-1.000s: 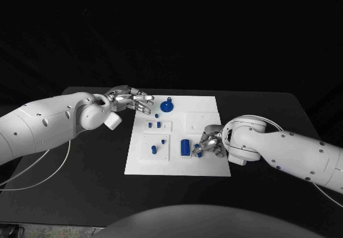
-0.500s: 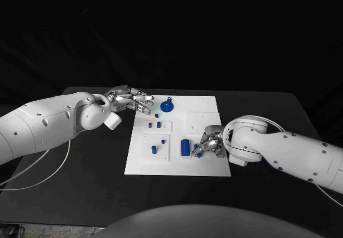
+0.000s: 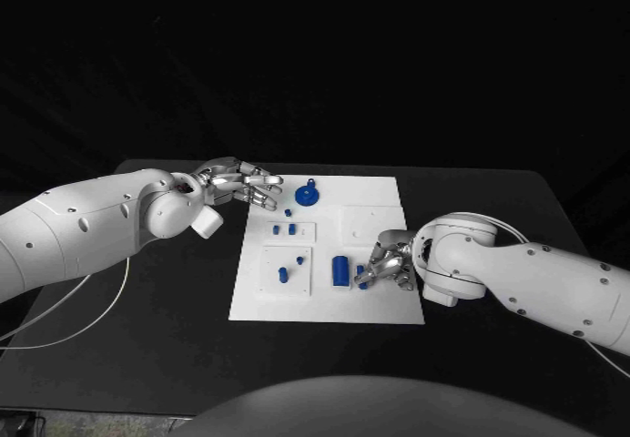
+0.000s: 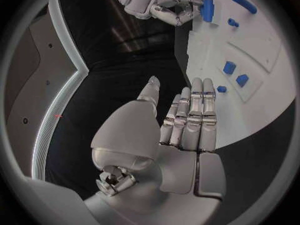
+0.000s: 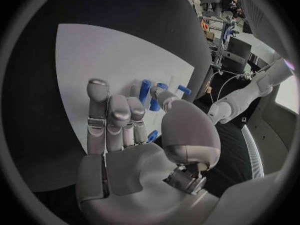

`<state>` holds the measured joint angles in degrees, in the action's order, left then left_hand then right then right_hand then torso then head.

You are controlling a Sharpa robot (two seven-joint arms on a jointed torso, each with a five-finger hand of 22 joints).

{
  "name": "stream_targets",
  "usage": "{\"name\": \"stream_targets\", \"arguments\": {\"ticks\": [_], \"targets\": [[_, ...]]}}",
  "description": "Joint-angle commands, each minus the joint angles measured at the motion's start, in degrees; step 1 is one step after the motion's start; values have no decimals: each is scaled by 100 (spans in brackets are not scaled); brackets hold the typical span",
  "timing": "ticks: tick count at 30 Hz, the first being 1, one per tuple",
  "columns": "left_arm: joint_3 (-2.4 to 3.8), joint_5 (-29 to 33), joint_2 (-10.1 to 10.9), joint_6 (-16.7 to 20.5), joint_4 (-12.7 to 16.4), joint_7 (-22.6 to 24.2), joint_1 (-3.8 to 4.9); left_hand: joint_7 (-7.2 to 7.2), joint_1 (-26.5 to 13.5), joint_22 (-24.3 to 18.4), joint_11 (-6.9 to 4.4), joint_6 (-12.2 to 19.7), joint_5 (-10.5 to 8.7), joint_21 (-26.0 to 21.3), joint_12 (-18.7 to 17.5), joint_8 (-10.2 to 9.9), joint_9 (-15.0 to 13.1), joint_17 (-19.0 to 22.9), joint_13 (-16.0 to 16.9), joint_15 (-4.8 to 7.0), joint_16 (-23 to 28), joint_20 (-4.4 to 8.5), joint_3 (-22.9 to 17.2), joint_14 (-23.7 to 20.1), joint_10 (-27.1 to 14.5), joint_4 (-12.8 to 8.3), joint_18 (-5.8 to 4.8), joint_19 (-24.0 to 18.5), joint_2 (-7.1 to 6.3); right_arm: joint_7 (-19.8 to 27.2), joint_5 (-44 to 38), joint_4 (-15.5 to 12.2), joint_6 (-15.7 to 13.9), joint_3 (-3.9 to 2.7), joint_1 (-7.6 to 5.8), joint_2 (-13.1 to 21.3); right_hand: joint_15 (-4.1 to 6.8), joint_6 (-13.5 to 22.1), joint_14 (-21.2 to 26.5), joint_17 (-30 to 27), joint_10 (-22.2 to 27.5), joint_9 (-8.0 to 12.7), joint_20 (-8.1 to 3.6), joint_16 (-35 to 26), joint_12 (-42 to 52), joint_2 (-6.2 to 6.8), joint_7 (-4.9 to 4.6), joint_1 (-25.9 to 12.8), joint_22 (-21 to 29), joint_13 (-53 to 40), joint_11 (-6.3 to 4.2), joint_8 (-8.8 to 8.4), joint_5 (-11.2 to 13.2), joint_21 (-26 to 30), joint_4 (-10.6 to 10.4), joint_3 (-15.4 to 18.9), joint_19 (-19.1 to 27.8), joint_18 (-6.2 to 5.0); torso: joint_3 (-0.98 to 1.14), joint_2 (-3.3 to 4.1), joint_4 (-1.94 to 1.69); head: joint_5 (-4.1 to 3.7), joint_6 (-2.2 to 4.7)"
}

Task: Assemble the parts on the task board

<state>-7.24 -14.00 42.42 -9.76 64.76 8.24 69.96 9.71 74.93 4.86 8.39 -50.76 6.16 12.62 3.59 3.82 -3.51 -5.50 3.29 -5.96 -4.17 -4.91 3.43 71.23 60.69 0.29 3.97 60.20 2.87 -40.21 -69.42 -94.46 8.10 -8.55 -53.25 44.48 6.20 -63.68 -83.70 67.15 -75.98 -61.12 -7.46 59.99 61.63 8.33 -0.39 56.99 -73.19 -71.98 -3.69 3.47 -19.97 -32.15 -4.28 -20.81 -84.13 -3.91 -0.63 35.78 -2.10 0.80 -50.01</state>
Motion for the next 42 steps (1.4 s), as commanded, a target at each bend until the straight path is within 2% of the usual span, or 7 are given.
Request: {"name": "stream_targets", "arguments": {"ticks": [1, 15, 19, 29, 32, 42], "targets": [[3, -9, -9, -91, 6, 24, -5, 2, -35, -8, 0, 35, -2, -22, 4, -18, 8, -6, 9, 4, 9, -18, 2, -29, -44, 45, -41, -36, -41, -112, 6, -64, -14, -9, 6, 38, 11, -40, -7, -5, 7, -8, -9, -30, -10, 57, -7, -4, 6, 8, 34, 23, 59, 21, -41, 10, -262, 38, -2, -1, 4, -4, 1], [-7, -9, -27, -103, -15, 16, -6, 2, -36, -8, 1, 41, 0, -23, 4, -18, 8, -6, 9, 3, 9, -19, -7, -33, -49, 42, -40, -35, -40, -79, 52, -193, -46, -32, 10, 183, 14, -61, -7, -7, 5, -43, -10, -28, -9, 79, -1, 33, 10, 12, 30, 24, 150, 3, -66, 27, -262, 37, 3, -2, 1, -10, 1], [-12, -11, -24, -103, -21, 8, -6, 2, -36, -8, 1, 41, 0, -23, 4, -18, 8, -6, 9, 3, 9, -19, -7, -33, -49, 42, -40, -35, -40, -32, 72, -233, -2, -34, 17, 242, 12, -69, -6, -12, 5, -61, -9, -34, -13, 94, -2, 52, 17, 17, 32, 24, 310, 14, -63, 45, -259, 36, 4, -1, 2, -6, 1], [-18, -13, -14, -100, -23, 5, -6, 2, -36, -8, 1, 41, 0, -23, 4, -18, 8, -6, 9, 3, 9, -19, -7, -33, -49, 42, -40, -35, -40, 98, 175, -436, 119, -39, 67, 412, 12, -91, -6, -18, 0, -89, -8, -39, -1, 88, 3, 148, 22, 12, 30, 27, 442, 8, -21, 95, -260, 31, 2, -3, 8, -5, 1], [-20, -14, -12, -98, -22, 7, -6, 3, -30, -7, 1, 43, 2, -23, 4, -19, 8, -7, 9, 3, 9, -19, -10, -31, -45, 32, -40, -34, -40, 97, 187, -463, 154, -40, 89, 444, 21, -116, -5, -14, -2, -251, -18, -34, -2, 89, 20, 178, 24, 15, 19, 22, 456, 6, -8, 123, -259, 41, 1, -1, 6, -8, 1], [-22, -14, -11, -98, -18, 16, -6, 3, -30, -7, 1, 43, 2, -23, 4, -19, 8, -7, 9, 3, 9, -19, -10, -31, -45, 32, -40, -34, -40, 84, 188, -421, 159, -40, 115, 423, 22, -120, -6, -17, -2, -312, -19, -37, -1, 76, 25, 197, 23, 14, 16, 24, 474, -2, 6, 117, -260, 43, 2, 1, -4, -11, 1]]}}
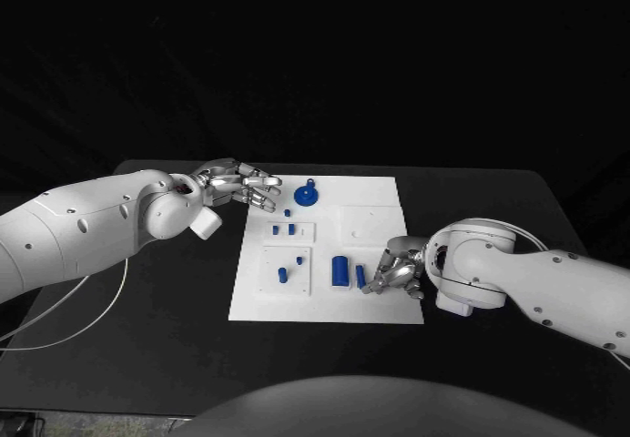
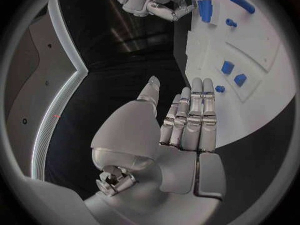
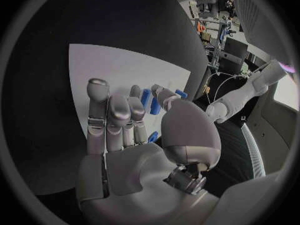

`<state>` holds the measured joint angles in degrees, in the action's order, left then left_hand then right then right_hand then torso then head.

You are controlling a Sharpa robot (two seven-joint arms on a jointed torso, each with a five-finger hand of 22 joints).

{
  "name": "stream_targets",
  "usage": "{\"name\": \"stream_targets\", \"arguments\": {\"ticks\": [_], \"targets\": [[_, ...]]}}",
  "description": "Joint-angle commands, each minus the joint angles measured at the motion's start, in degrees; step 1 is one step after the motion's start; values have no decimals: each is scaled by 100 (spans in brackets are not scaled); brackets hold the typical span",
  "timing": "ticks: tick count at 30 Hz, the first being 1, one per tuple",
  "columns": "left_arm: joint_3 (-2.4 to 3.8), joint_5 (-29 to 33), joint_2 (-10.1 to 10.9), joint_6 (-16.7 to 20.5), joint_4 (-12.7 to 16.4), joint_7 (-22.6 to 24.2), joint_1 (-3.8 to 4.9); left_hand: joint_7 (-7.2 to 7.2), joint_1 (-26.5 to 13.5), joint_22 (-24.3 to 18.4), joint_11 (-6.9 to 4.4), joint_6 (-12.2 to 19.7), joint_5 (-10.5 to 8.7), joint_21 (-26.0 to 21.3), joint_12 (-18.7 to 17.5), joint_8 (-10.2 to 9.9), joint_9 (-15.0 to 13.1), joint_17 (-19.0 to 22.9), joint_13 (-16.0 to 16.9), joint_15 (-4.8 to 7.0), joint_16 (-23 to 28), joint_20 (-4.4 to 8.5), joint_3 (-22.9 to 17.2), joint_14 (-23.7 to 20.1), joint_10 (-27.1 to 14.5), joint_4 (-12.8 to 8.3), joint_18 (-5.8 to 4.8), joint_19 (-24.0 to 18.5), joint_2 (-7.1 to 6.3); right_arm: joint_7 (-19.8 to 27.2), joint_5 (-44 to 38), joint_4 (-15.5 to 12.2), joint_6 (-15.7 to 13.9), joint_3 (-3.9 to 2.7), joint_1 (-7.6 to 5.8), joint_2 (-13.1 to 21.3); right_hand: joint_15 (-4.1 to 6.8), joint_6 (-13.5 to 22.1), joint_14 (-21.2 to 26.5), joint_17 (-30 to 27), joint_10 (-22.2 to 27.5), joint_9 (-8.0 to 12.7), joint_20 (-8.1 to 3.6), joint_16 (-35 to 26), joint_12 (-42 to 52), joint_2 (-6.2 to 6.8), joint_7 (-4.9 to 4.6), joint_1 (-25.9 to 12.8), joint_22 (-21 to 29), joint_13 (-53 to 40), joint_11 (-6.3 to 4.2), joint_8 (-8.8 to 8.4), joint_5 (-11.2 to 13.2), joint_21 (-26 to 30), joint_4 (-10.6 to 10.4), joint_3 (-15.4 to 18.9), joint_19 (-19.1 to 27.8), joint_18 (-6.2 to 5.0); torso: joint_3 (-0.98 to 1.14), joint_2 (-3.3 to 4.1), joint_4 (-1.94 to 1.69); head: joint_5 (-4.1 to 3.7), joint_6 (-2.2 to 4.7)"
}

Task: Assemble the parts on the task board

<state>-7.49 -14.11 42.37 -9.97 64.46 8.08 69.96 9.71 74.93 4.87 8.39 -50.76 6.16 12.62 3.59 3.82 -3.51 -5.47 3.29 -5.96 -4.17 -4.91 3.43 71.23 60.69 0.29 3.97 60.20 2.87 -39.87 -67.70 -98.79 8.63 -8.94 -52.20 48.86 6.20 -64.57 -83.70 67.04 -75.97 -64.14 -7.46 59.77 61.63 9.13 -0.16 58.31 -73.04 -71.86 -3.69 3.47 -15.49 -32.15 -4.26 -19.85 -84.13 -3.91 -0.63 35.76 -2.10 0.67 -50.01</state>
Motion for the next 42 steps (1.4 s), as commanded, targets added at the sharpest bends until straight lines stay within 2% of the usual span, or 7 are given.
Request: {"name": "stream_targets", "arguments": {"ticks": [1, 14, 19, 42], "targets": [[3, -3, -6, -78, 12, 33, -6, 3, -30, -8, 1, 43, 2, -23, 4, -19, 8, -9, 9, 3, 9, -19, -10, -31, -45, 32, -40, -34, -40, 49, 12, 21, 100, -1, 12, -20, 23, -31, -6, -6, -2, -10, -19, -14, -1, -3, 3, 65, 8, 2, 16, 24, 26, -2, 5, 22, -260, 43, 1, 3, -5, 4, 1], [0, -3, -7, -92, 10, 32, -6, 3, -30, -8, 1, 43, 2, -23, 4, -19, 8, -9, 9, 3, 9, -19, -10, -31, -45, 32, -40, -34, -40, 50, -58, 131, -8, -1, 21, -128, 25, -23, -5, -12, -5, -46, -22, -21, 1, -78, 8, 40, 13, 2, 12, 24, 78, 6, 1, -19, -260, 43, 1, 2, -9, 13, 1], [-3, -3, -1, -91, 8, 28, -6, 3, -30, -8, 1, 43, 2, -23, 4, -19, 8, -9, 9, 3, 9, -19, -10, -31, -45, 32, -40, -34, -40, 53, -73, 187, -31, 0, 21, -159, 25, -19, -6, -12, -1, -57, -22, -19, -6, -90, 8, 36, 17, 6, 13, 23, 97, 13, 13, -31, -260, 42, -4, -2, -2, 11, 1], [-14, -3, -2, -109, 9, 21, -6, 3, -35, -9, 1, 48, 1, -28, 2, -19, 9, -8, 8, 1, 11, -20, -8, -37, -50, 34, -41, -36, -33, 134, -45, 285, -115, -19, 21, -280, 29, -31, -6, -19, -11, -105, -25, -25, 5, -125, 15, 6, 27, 2, 8, 24, 133, 14, 50, -41, -261, 42, -1, 3, -3, 21, 1]]}}
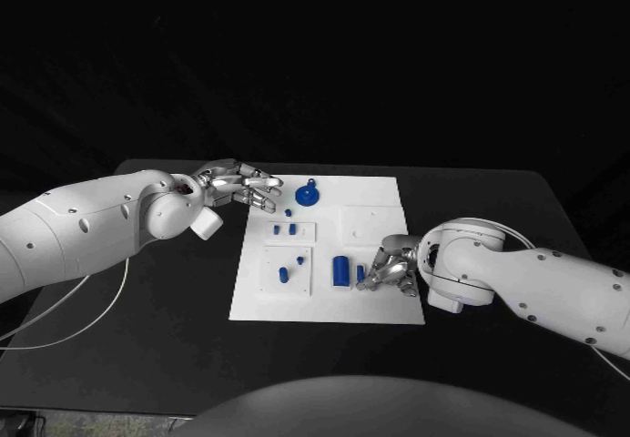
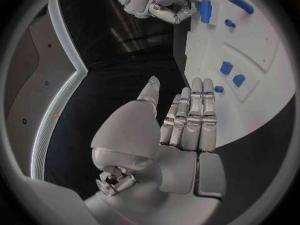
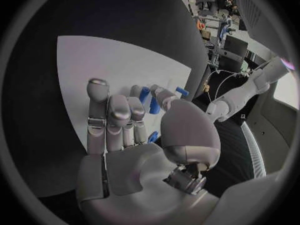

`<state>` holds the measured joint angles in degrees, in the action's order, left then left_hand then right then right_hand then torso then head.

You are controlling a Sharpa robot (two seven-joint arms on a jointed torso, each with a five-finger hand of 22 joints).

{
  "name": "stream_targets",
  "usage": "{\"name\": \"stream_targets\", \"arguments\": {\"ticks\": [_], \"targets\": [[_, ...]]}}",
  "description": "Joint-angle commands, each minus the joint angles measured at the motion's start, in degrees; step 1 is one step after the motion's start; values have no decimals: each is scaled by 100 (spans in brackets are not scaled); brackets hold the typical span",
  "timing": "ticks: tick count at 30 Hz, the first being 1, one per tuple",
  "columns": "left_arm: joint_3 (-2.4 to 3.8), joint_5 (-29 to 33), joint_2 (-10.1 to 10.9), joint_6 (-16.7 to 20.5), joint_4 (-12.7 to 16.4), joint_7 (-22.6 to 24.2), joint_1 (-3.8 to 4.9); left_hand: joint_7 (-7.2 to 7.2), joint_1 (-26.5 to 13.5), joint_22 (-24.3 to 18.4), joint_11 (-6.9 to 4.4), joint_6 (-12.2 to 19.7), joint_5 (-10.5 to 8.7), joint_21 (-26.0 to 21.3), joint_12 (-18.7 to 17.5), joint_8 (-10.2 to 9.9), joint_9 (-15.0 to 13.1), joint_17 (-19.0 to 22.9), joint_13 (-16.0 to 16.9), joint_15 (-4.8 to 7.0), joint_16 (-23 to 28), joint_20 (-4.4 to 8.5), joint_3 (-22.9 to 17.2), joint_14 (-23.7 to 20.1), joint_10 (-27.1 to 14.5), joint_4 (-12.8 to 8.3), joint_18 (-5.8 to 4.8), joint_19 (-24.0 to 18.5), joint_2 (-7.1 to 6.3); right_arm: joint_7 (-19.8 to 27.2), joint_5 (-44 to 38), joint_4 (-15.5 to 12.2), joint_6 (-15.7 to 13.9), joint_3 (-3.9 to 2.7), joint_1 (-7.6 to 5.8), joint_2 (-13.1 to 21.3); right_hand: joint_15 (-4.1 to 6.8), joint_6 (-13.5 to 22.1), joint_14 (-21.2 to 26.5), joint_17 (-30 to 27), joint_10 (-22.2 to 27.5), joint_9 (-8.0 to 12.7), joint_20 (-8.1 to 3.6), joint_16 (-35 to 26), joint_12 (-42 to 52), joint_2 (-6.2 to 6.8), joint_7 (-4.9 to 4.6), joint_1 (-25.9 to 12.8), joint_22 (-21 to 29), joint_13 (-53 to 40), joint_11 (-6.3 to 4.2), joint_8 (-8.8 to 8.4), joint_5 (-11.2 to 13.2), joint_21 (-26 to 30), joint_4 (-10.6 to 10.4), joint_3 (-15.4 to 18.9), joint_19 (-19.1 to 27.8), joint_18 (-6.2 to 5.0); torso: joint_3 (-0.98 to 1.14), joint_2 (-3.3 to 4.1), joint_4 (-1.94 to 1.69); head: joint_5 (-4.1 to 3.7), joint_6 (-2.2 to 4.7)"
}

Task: Assemble the parts on the task board

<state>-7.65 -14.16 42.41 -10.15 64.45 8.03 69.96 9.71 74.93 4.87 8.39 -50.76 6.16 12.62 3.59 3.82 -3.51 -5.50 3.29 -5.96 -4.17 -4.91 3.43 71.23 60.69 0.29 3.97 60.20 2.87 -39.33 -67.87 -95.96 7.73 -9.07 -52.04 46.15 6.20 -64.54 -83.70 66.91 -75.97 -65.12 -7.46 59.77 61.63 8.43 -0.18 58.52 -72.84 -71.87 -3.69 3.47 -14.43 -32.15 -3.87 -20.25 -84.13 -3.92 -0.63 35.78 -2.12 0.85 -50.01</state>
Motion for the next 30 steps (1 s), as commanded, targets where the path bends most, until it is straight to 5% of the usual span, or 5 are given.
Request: {"name": "stream_targets", "arguments": {"ticks": [1, 30], "targets": [[2, 2, -5, -91, 11, 25, -6, 3, -35, -9, 1, 48, 1, -28, 2, -19, 9, -6, 8, 1, 11, -20, -8, -37, -50, 34, -40, -36, -33, 83, -28, 3, -30, -11, 5, -11, 29, -34, -6, -6, -11, -7, -25, -25, 5, -56, 16, -15, 8, 3, 8, 24, 27, 14, 11, -2, -261, 42, -2, 1, -2, 0, 1], [-3, 2, 13, -81, 15, 16, -6, 3, -35, -9, 1, 48, 1, -28, 2, -19, 9, -6, 8, 1, 11, -20, -8, -37, -50, 34, -40, -36, -33, 196, 14, -1, -65, -99, 8, 69, 29, -50, -6, -19, -11, -26, -25, -34, 0, -43, 18, -6, 19, 9, 8, 23, 133, 5, -25, 23, -262, 39, 5, 9, 4, 3, 1]]}}
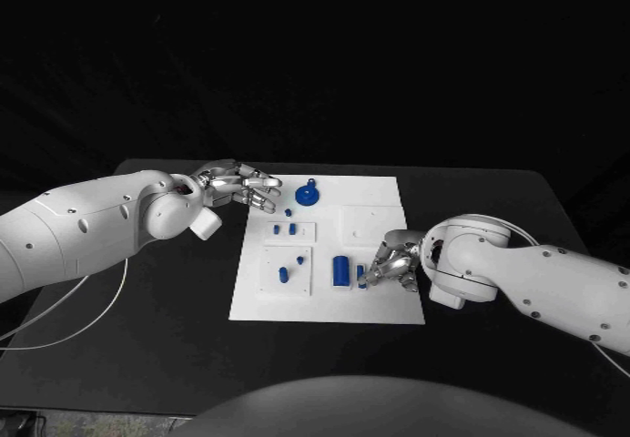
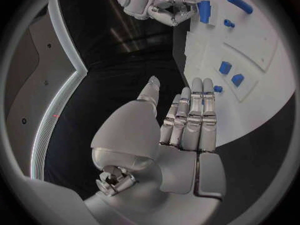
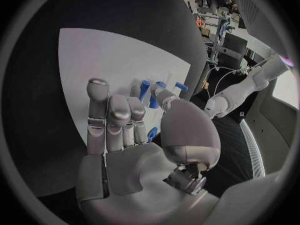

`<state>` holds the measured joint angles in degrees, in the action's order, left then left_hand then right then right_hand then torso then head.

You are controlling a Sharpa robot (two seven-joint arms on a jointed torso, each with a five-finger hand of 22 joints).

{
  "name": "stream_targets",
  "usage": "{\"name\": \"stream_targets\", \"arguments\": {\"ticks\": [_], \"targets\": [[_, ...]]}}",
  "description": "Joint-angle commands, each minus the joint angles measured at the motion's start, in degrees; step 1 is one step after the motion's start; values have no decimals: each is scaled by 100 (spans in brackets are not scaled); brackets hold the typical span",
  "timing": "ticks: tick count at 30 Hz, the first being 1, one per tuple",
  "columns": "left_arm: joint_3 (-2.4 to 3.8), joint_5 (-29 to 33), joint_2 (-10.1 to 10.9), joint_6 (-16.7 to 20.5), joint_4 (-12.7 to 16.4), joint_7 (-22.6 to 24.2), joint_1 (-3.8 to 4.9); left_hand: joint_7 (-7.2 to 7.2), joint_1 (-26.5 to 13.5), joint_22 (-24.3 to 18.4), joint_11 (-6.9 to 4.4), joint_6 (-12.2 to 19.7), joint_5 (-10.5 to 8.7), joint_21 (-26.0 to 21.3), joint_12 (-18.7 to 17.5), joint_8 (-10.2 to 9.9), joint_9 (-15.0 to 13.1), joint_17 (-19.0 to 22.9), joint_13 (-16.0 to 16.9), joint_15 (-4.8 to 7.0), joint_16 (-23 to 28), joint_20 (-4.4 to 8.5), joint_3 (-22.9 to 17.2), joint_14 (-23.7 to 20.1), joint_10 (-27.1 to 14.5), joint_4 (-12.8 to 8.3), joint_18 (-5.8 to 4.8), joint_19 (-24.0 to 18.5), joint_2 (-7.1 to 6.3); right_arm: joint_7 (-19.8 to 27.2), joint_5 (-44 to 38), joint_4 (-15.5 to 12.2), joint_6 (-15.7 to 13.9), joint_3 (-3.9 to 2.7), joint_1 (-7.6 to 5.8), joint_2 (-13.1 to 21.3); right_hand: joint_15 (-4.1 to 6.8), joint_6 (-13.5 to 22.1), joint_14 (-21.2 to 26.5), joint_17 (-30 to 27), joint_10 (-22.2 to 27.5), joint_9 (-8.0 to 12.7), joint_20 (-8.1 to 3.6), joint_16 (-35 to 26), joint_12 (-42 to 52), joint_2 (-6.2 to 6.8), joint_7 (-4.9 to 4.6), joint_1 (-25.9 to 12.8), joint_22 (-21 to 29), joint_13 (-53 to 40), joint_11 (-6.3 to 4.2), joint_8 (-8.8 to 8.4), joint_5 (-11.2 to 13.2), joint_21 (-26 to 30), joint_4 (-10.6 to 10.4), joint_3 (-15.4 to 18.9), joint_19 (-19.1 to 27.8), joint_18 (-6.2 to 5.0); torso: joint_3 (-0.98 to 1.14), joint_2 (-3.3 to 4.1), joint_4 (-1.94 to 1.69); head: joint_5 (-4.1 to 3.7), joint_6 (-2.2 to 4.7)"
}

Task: Assemble the parts on the task board

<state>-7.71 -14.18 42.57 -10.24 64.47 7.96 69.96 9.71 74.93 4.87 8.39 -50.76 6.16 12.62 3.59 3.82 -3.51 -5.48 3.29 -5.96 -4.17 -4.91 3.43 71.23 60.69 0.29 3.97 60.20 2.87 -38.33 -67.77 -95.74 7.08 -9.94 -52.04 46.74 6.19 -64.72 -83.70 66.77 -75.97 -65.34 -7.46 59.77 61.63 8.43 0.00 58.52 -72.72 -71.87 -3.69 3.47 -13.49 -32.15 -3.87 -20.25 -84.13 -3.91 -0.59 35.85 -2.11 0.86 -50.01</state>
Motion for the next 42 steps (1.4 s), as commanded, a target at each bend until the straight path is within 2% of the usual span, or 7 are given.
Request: {"name": "stream_targets", "arguments": {"ticks": [1, 10, 15, 20, 26, 42], "targets": [[3, 4, -2, -72, 12, 23, -6, 3, -35, -10, 2, 48, 1, -28, 2, -19, 9, -7, 8, 1, 11, -20, -8, -37, -50, 34, -40, -36, -33, 103, 6, -29, -3, -20, 8, 15, 29, -34, -5, -7, -13, -7, -25, -36, 1, -37, 0, -9, 10, 9, 8, 23, 39, 12, -38, 27, -261, 38, 1, 1, 2, 1, 1], [2, 4, 0, -74, 13, 23, -6, 3, -35, -10, 2, 48, 1, -28, 2, -19, 9, -7, 8, 1, 11, -20, -8, -37, -50, 34, -40, -36, -33, 147, 32, -115, 82, -66, 28, 91, 29, -40, -4, -11, -15, -16, -24, -39, 3, -8, 1, 6, 13, 9, 7, 24, 49, 5, -68, 38, -261, 38, 1, 2, -2, -1, 1], [2, 3, -2, -68, 13, 29, -6, 2, -32, -9, 1, 41, -1, -30, 3, -17, 8, -8, 9, 2, 9, -20, -6, -34, -49, 28, -40, -34, -31, 128, 68, -128, 192, -72, 51, 148, 29, -41, -4, -13, -7, -17, -24, -41, -9, 3, 0, 34, 16, 16, 7, 23, 55, 12, -57, 44, -259, 37, -8, -3, 4, -9, 1], [2, 3, -5, -63, 16, 37, -6, 2, -32, -9, 1, 41, -1, -30, 3, -17, 8, -8, 9, 2, 9, -20, -6, -34, -49, 28, -40, -34, -31, 98, 85, -139, 268, -73, 73, 181, 30, -54, -5, -9, -9, -82, -25, -35, -4, 0, 7, 91, 17, 14, 4, 25, 145, 8, -23, 69, -259, 38, -2, -2, 0, -13, 1], [2, 3, -5, -57, 16, 46, -6, 2, -32, -9, 1, 41, -1, -30, 3, -17, 8, -8, 9, 2, 9, -20, -6, -34, -49, 28, -40, -34, -31, 72, 88, -139, 326, -73, 97, 193, 31, -56, -3, -11, -10, -93, -26, -39, 0, -15, 8, 129, 15, 11, 4, 24, 166, 4, 25, 66, -259, 42, -7, 0, -1, -17, 1], [2, 3, -6, -60, 19, 55, -6, 3, -29, -8, 1, 38, -1, -29, 4, -17, 7, -8, 9, 3, 8, -18, -6, -32, -47, 19, -40, -33, -29, 29, -95, -47, 128, -74, 134, 109, 36, -56, -6, -9, -13, -99, -31, -34, 2, -86, 16, 116, 17, 10, -2, 23, 200, 7, 86, 24, -260, 45, -5, 1, -1, -4, 1]]}}
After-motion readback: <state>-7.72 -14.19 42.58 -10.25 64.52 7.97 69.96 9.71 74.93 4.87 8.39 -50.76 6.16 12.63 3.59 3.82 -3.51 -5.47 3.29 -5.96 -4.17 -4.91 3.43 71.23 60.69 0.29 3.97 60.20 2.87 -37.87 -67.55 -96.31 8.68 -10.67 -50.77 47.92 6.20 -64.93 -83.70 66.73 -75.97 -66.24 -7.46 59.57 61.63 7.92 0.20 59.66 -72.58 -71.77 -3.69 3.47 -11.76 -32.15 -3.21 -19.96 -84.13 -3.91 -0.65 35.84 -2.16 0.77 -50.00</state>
